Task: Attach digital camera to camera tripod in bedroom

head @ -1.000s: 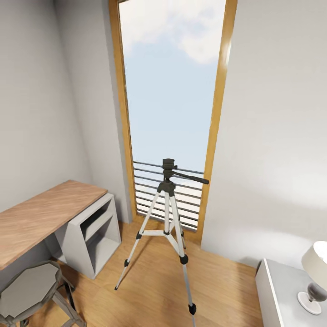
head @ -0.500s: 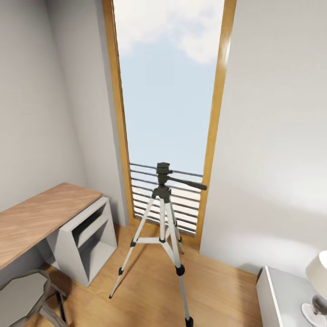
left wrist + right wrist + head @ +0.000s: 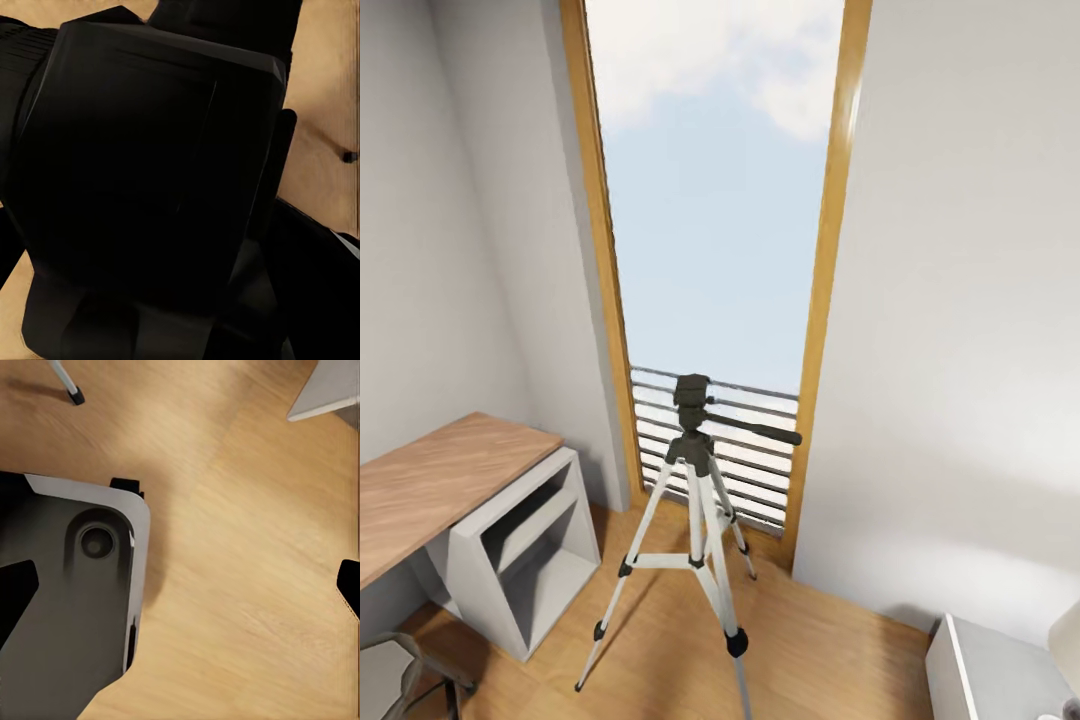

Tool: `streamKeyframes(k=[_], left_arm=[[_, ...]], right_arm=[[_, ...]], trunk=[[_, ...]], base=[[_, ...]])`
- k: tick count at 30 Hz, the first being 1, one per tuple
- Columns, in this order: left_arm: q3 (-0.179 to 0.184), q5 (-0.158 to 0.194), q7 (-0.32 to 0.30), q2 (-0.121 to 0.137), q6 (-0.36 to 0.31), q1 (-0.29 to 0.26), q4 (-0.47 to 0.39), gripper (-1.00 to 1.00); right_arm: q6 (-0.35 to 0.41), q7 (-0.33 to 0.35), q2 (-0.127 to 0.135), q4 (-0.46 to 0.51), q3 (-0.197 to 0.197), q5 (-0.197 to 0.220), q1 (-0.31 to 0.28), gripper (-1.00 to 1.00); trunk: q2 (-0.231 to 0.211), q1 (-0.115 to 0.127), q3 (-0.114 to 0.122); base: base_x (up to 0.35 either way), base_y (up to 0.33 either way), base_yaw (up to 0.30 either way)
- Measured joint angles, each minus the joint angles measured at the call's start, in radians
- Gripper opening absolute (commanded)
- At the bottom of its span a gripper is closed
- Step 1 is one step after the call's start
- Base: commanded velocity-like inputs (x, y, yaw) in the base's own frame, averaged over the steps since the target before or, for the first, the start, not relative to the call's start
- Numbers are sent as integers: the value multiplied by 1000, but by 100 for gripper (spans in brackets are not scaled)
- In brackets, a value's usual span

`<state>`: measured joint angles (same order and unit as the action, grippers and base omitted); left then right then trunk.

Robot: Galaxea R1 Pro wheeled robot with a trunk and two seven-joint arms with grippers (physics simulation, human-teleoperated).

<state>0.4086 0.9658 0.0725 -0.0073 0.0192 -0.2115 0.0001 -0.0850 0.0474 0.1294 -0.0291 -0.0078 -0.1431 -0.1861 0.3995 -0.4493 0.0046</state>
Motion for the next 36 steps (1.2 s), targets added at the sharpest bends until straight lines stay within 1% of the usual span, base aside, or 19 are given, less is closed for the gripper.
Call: streamKeyframes(k=[7,12,20,36], left_arm=[[0,0,0,0,0,0,0,-100],[0,0,0,0,1,0,0,-100],[0,0,0,1,2,0,0,-100],[0,0,0,0,2,0,0,-100]], right_arm=[[2,-1,-2,0,0,0,0,100],[0,-1,-2,0,0,1,0,100],[0,-1,-1,0,0,1,0,100],[-1,-1,-1,0,0,0,0,100]], trunk=[[0,0,0],[0,0,0],[0,0,0],[0,0,0]], base=[[251,-175,0],[128,-88,79],[16,-11,140],[1,-1,13]])
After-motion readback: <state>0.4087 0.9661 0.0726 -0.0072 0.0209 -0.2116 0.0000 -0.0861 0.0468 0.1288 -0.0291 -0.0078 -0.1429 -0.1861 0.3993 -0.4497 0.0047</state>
